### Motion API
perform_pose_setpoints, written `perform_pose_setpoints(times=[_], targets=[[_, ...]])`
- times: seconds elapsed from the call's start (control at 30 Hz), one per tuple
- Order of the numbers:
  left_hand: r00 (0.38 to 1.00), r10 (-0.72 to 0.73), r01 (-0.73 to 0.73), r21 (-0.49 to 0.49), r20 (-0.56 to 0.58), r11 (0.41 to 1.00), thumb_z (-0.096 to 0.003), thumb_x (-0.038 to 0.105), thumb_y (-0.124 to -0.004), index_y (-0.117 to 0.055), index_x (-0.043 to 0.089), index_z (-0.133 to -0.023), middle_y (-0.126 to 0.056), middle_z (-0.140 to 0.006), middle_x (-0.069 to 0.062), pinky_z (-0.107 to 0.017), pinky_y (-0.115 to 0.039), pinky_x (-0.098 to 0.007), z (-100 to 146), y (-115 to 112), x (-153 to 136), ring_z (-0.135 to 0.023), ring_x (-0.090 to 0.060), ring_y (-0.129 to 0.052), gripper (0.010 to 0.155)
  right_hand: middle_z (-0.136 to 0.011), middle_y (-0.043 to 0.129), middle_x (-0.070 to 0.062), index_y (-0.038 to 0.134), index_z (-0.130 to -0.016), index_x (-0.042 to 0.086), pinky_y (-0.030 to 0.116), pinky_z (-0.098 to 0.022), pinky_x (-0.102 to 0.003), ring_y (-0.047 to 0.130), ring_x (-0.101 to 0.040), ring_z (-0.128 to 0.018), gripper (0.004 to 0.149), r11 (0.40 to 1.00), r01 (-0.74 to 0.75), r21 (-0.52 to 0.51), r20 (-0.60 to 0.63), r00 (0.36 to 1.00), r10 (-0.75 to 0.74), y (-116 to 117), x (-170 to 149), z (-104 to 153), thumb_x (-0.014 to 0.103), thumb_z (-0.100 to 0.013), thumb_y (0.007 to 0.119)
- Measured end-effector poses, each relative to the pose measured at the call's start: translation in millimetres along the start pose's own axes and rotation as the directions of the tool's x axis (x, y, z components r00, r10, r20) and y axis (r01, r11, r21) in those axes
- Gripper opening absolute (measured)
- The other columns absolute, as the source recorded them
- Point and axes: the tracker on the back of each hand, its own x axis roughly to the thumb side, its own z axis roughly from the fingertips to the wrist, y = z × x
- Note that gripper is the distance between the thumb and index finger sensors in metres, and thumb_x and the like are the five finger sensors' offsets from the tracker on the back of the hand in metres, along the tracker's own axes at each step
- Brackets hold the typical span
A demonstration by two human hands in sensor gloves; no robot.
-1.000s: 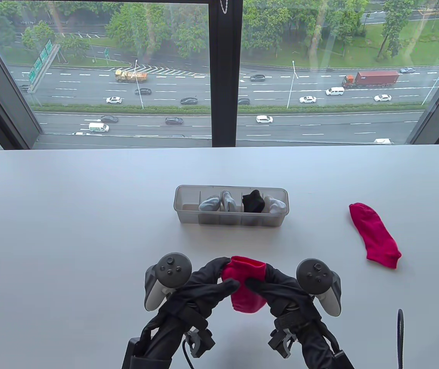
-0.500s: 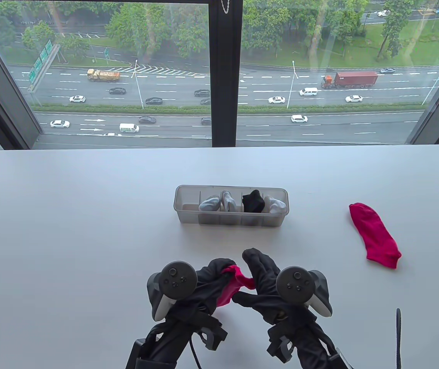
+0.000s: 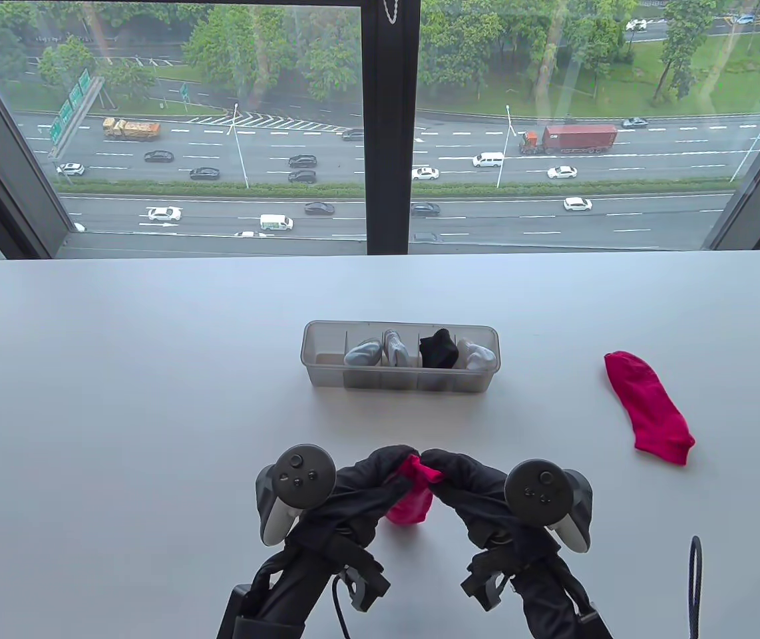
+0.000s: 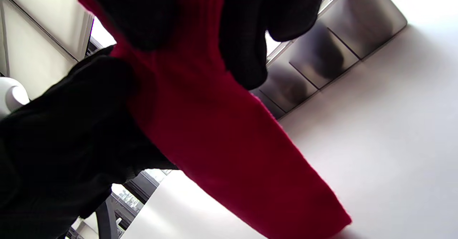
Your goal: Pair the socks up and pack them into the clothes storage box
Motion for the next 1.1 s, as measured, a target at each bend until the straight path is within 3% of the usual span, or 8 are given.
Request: perform_pose_setpoints(times=[0.17, 0.27, 0.37, 0.47, 0.57, 0.73, 0.93, 1.1], targets=[[0.979, 0.19, -0.201, -0.196, -0.072, 0.96, -0.0509, 0.028, -0.075, -0.081, 0.008, -0.085, -0.108, -0.059, -0.014, -0.038, -0.09, -0.048, -5, 0, 0, -0.044, -0.03, -0.112, 0.04, -0.058, 0.101, -0.006, 0.077, -0.092, 0.017, 0.07, -0.066, -0.05, 0.101, -0.017, -0.041, 0.042, 0.944, 0.31, 0.11, -0.044, 0.951, -0.307, -16, -6, -3, 0.036, -0.054, 0.079], [0.982, -0.053, 0.013, -0.215, -0.18, 0.977, -0.0524, 0.028, -0.073, -0.078, 0.006, -0.088, -0.105, -0.068, -0.017, -0.044, -0.087, -0.051, -7, -9, -13, -0.055, -0.034, -0.109, 0.042, -0.066, 0.099, -0.006, 0.075, -0.094, 0.02, 0.062, -0.071, -0.055, 0.099, -0.023, -0.056, 0.043, 0.986, 0.113, 0.122, -0.204, 0.975, -0.086, 2, -32, -12, 0.035, -0.054, 0.078], [0.921, -0.3, 0.21, -0.332, -0.249, 0.92, -0.0537, 0.038, -0.068, -0.039, 0.018, -0.111, -0.049, -0.118, -0.016, -0.078, -0.04, -0.066, -9, -22, -30, -0.111, -0.04, -0.048, 0.067, -0.113, 0.069, -0.012, 0.049, -0.11, 0.03, 0.039, -0.076, -0.065, 0.052, -0.041, -0.108, 0.061, 0.936, -0.277, 0.216, -0.312, 0.889, 0.335, 20, -57, -21, 0.041, -0.055, 0.072], [0.768, -0.565, 0.439, -0.394, -0.303, 0.808, -0.0539, 0.046, -0.061, -0.014, 0.036, -0.107, -0.001, -0.119, 0.007, -0.075, 0.006, -0.058, -11, -18, -37, -0.112, -0.019, 0.007, 0.072, -0.122, 0.021, -0.018, 0.024, -0.113, 0.028, 0.021, -0.073, -0.069, 0.009, -0.046, -0.105, 0.07, 0.862, -0.429, 0.269, -0.253, 0.832, 0.493, 19, -51, -19, 0.048, -0.057, 0.061], [0.613, -0.715, 0.593, -0.403, -0.337, 0.698, -0.0518, 0.055, -0.058, -0.001, 0.043, -0.102, 0.016, -0.112, 0.015, -0.071, 0.017, -0.054, -9, -7, -40, -0.105, -0.012, 0.023, 0.077, -0.12, 0.045, -0.021, 0.048, -0.111, 0.022, 0.029, -0.073, -0.068, 0.025, -0.044, -0.107, 0.061, 0.916, -0.359, 0.179, -0.171, 0.905, 0.389, 19, -28, -12, 0.044, -0.056, 0.063], [0.617, -0.689, 0.522, -0.457, -0.381, 0.72, -0.0516, 0.059, -0.056, 0.006, 0.043, -0.099, 0.024, -0.106, 0.016, -0.068, 0.019, -0.051, -4, -2, -52, -0.1, -0.011, 0.03, 0.08, -0.115, 0.059, -0.021, 0.062, -0.105, 0.012, 0.025, -0.075, -0.066, 0.031, -0.041, -0.109, 0.056, 0.792, -0.222, 0.569, -0.256, 0.867, 0.428, 53, -37, -13, 0.041, -0.058, 0.059], [0.597, -0.706, 0.524, -0.482, -0.381, 0.703, -0.0514, 0.059, -0.055, 0.01, 0.043, -0.096, 0.027, -0.104, 0.015, -0.067, 0.02, -0.051, -3, -4, -55, -0.098, -0.012, 0.032, 0.08, -0.123, 0.016, -0.006, 0.032, -0.112, 0.029, 0.008, -0.076, -0.058, -0.005, -0.031, -0.105, 0.06, 0.838, -0.137, 0.528, -0.327, 0.878, 0.35, 73, -44, -18, 0.046, -0.058, 0.053], [0.61, -0.706, 0.525, -0.483, -0.361, 0.701, -0.0521, 0.058, -0.054, 0.01, 0.043, -0.096, 0.027, -0.104, 0.015, -0.067, 0.02, -0.051, -4, -7, -54, -0.098, -0.012, 0.032, 0.079, -0.123, 0.02, -0.008, 0.034, -0.111, 0.029, 0.019, -0.078, -0.059, 0.002, -0.034, -0.106, 0.061, 0.868, -0.411, 0.277, -0.306, 0.819, 0.486, 22, -54, -18, 0.047, -0.057, 0.055]])
